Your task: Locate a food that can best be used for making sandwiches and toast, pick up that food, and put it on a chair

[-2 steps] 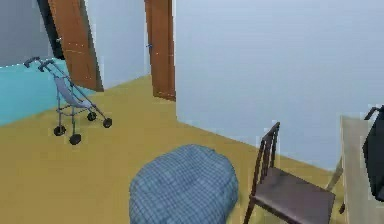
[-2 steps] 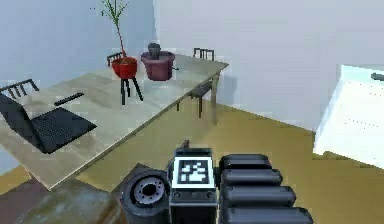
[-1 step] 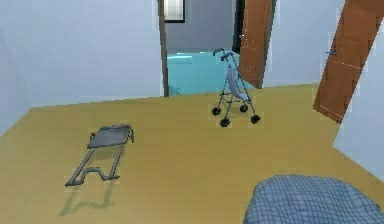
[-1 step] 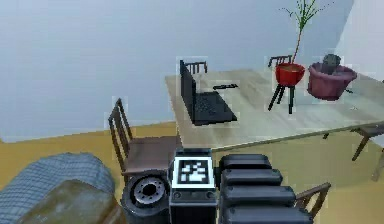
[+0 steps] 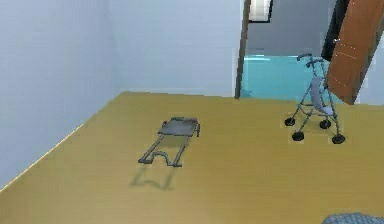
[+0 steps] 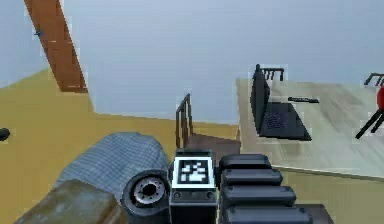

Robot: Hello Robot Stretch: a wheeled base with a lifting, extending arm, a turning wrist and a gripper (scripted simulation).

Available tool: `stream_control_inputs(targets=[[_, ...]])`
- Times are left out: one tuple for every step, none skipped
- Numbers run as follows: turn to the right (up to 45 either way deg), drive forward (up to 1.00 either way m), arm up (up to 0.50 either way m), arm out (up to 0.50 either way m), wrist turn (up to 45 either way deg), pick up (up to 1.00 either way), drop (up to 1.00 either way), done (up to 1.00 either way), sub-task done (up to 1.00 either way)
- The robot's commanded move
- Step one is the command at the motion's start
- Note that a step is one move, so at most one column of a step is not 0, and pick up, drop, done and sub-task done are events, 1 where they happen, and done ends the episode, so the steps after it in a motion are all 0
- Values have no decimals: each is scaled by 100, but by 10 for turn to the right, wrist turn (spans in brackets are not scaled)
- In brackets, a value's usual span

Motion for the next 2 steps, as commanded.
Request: stream_control_inputs(targets=[[450,0,0,0,0,0,0,0,0],[450,0,0,0,0,0,0,0,0]])
